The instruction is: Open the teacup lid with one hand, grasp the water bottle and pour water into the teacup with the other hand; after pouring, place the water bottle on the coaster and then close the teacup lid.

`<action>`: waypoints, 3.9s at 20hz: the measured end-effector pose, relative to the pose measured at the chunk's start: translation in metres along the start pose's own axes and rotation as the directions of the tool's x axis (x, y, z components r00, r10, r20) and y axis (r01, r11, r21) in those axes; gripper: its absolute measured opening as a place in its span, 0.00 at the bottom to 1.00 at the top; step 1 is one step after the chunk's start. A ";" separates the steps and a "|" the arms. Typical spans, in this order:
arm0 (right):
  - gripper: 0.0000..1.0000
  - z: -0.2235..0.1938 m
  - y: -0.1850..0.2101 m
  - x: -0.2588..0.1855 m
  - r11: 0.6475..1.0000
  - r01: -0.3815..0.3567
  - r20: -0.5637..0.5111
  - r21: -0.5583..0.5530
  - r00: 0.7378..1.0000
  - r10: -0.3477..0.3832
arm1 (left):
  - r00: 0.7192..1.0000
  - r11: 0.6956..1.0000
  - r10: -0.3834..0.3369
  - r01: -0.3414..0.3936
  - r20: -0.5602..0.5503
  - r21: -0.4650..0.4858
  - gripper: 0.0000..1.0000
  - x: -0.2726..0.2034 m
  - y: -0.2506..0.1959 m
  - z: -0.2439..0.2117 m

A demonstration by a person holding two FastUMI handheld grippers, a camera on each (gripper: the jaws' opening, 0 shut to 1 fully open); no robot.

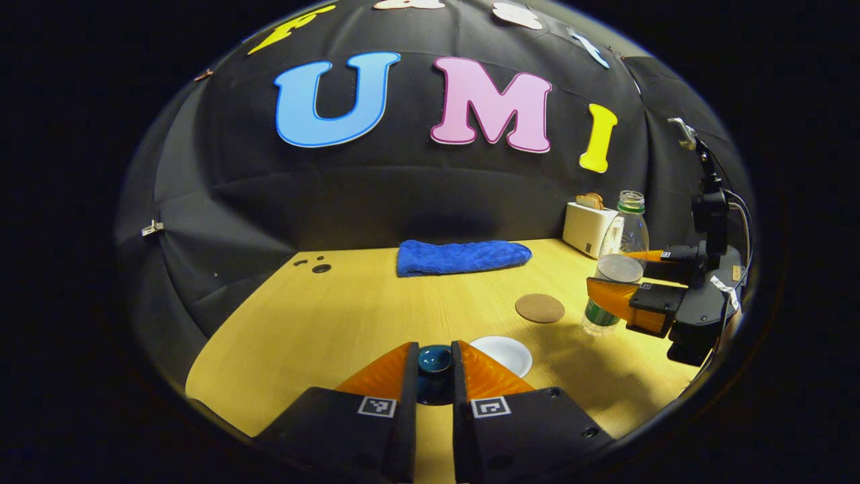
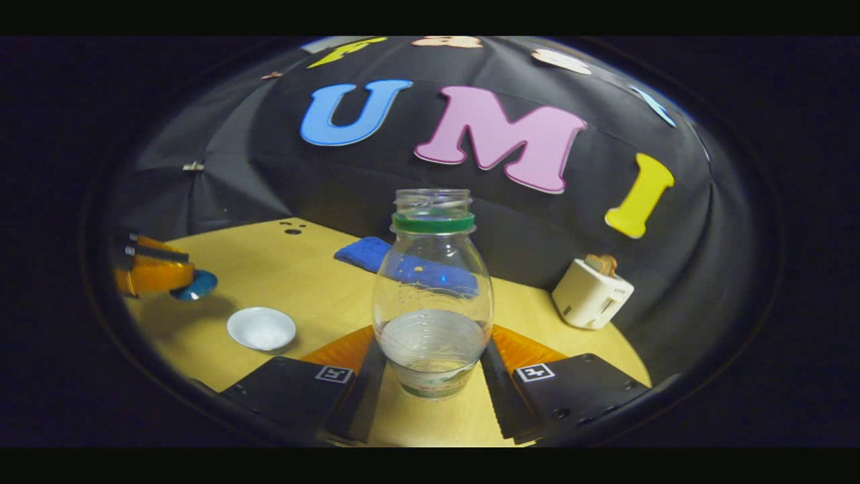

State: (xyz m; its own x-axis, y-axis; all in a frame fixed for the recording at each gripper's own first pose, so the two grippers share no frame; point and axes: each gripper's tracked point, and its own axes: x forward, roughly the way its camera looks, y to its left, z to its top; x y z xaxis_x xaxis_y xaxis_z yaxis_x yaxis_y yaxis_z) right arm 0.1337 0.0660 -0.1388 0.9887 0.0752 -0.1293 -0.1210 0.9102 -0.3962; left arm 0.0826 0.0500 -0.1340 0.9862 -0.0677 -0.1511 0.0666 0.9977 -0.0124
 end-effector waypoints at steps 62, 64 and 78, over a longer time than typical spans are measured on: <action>0.72 -0.007 0.070 0.058 -0.023 -0.148 -0.150 -0.989 0.975 0.164 | 0.991 0.984 0.133 -0.131 0.008 -0.124 0.23 -0.087 0.105 -0.019; 0.72 -0.009 0.069 0.058 -0.027 -0.157 -0.160 -0.987 0.975 0.157 | 0.990 0.982 0.139 -0.138 0.002 -0.130 0.23 -0.089 0.107 -0.021; 0.72 -0.009 0.077 0.056 -0.145 -0.121 -0.145 -0.982 0.975 0.168 | 0.987 0.977 0.161 -0.161 -0.012 -0.137 0.23 -0.096 0.113 -0.026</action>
State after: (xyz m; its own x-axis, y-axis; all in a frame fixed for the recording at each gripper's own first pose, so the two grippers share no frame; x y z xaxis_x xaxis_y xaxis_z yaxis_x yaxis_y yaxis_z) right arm 0.1789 0.1369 -0.1843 0.9311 0.1670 -0.3243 -0.1883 -0.5415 -0.8193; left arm -0.0082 0.1688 -0.1469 0.9822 0.0935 -0.1627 -0.1142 0.9858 -0.1231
